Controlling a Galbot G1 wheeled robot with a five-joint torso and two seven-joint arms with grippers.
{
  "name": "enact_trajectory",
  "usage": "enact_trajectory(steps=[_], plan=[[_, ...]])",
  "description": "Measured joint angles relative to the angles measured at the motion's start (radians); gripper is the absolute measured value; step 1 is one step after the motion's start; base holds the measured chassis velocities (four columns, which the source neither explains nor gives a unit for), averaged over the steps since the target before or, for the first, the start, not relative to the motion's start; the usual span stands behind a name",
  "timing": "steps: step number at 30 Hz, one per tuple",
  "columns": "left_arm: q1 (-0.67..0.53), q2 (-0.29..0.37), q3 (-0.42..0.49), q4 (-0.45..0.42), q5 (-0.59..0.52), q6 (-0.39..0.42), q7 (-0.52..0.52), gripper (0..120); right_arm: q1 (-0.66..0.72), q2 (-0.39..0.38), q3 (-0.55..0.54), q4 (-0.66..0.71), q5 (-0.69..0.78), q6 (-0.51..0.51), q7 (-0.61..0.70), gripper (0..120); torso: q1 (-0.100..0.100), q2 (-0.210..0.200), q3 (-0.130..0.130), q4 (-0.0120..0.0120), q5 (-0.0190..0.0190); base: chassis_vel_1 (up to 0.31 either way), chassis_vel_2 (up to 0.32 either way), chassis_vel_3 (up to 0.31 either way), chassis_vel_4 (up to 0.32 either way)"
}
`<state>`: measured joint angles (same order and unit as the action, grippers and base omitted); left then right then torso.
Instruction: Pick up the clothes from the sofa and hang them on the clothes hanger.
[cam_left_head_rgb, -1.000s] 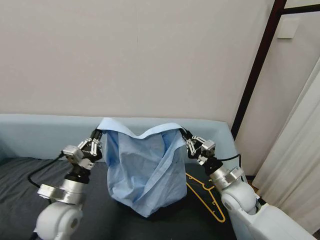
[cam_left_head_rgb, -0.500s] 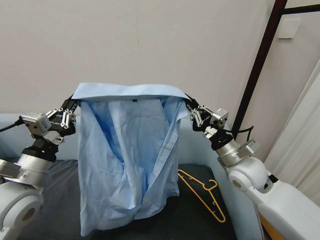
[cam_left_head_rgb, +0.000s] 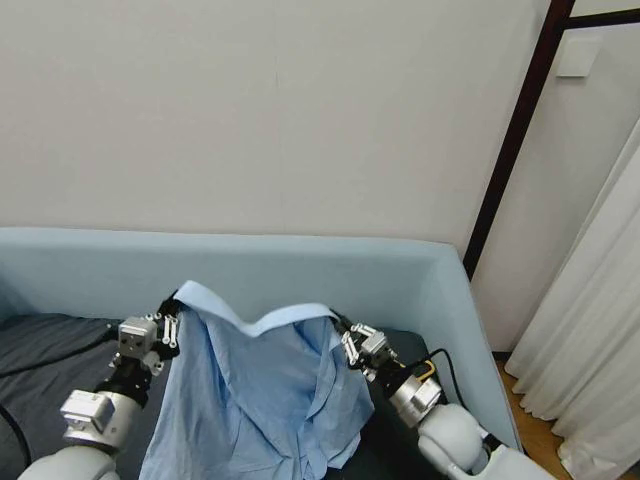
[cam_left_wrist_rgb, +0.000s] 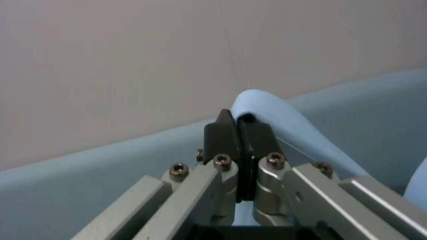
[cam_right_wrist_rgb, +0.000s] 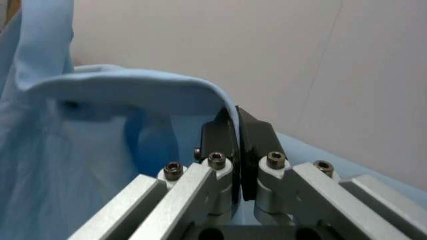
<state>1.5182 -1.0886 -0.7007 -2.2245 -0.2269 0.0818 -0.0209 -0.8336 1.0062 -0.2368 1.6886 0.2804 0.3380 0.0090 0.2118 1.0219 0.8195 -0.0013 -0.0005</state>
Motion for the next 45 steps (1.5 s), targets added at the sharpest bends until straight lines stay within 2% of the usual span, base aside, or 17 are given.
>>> enact_trajectory(steps=[1,4,9,13,14,17,20,22,25,26,29,31,34,36,38,43,45], plan=[[0.009,-0.011,-0.007,0.009,0.032,-0.001,0.024,0,0.0,0.014,-0.004,-0.015,-0.01,0.0,-0.001,0,0.0,0.0,0.0,0.0007,0.0,0.0,0.0,0.0,0.0],[0.017,-0.025,-0.024,0.041,0.092,-0.021,0.072,0,-0.013,0.034,-0.006,-0.05,-0.048,-0.001,0.006,0,0.0,0.0,0.0,0.0001,-0.0002,0.0,0.0,0.0,0.0],[0.014,-0.036,-0.027,0.061,0.1,-0.025,0.078,0,-0.032,0.042,-0.005,-0.075,-0.062,-0.014,0.037,1,0.0,0.0,0.0,-0.0001,-0.0001,0.0,0.0,0.0,0.0],[-0.007,-0.05,-0.018,0.085,0.1,-0.022,0.065,0,-0.088,0.034,0.033,-0.14,-0.033,-0.062,0.071,22,0.0,0.0,0.0,-0.0001,0.0,0.0,0.0,0.0,0.0],[-0.007,-0.05,-0.018,0.085,0.1,-0.022,0.065,0,-0.088,0.034,0.033,-0.14,-0.033,-0.062,0.071,22,0.0,0.0,0.0,-0.0001,0.0,0.0,0.0,0.0,0.0],[-0.013,-0.05,-0.011,0.095,0.097,-0.023,0.062,0,-0.131,0.004,0.066,-0.169,0.025,-0.101,0.08,36,0.0,0.0,0.0,-0.0002,0.0,0.0,0.0,0.0,0.0],[-0.014,-0.053,-0.005,0.099,0.096,-0.03,0.059,0,-0.146,-0.007,0.081,-0.184,0.056,-0.125,0.093,43,0.0,0.0,0.0,-0.0002,0.0001,0.0,0.0,0.0,0.0],[-0.016,-0.06,0.002,0.101,0.096,-0.033,0.058,0,-0.153,-0.012,0.1,-0.208,0.098,-0.151,0.097,52,0.0,0.0,0.0,0.0,0.0002,0.0,0.0,0.0,0.0],[-0.017,-0.062,0.006,0.101,0.099,-0.036,0.057,0,-0.152,-0.024,0.147,-0.235,0.171,-0.293,0.125,67,0.0,0.0,0.0,0.0002,0.0001,0.0,0.0,0.0,0.0],[-0.017,-0.062,0.006,0.101,0.099,-0.036,0.057,0,-0.152,-0.024,0.147,-0.235,0.171,-0.293,0.125,67,0.0,0.0,0.0,0.0002,0.0001,0.0,0.0,0.0,0.0],[-0.016,-0.062,0.006,0.101,0.099,-0.042,0.057,0,-0.142,-0.032,0.181,-0.261,0.243,-0.436,0.138,78,0.0,0.0,0.0,0.0,0.0001,0.0,0.0,0.0,0.0],[-0.014,-0.063,0.005,0.101,0.099,-0.046,0.057,0,-0.136,-0.032,0.196,-0.278,0.248,-0.477,0.137,83,0.0,0.0,0.0,0.0,0.0002,0.0,0.0,0.0,0.0],[-0.009,-0.065,0.004,0.101,0.099,-0.063,0.055,0,-0.116,-0.033,0.236,-0.31,0.24,-0.63,0.093,95,0.0,0.0,0.0,0.0001,0.0001,0.0,0.0,0.0,0.0],[-0.01,-0.065,0.003,0.101,0.098,-0.073,0.052,0,-0.098,-0.036,0.242,-0.338,0.24,-0.678,0.061,100,0.0,0.0,0.0,0.0001,0.0,0.0,0.0,0.0,0.0],[-0.012,-0.065,0.003,0.101,0.097,-0.077,0.052,0,-0.086,-0.036,0.243,-0.364,0.237,-0.677,0.045,100,0.0,0.0,0.0,0.0001,0.0,0.0,0.0,0.0,0.0],[-0.026,-0.064,0.011,0.119,0.096,-0.096,0.064,0,-0.031,-0.011,0.263,-0.493,0.221,-0.589,-0.012,100,0.0,0.0,0.0,0.0006,0.0002,0.0,0.0,0.0,0.0],[-0.031,-0.062,0.015,0.123,0.096,-0.098,0.067,0,-0.021,-0.005,0.273,-0.522,0.211,-0.575,-0.027,100,0.0,0.0,0.0,0.0,-0.0002,0.0,0.0,0.0,0.0]])
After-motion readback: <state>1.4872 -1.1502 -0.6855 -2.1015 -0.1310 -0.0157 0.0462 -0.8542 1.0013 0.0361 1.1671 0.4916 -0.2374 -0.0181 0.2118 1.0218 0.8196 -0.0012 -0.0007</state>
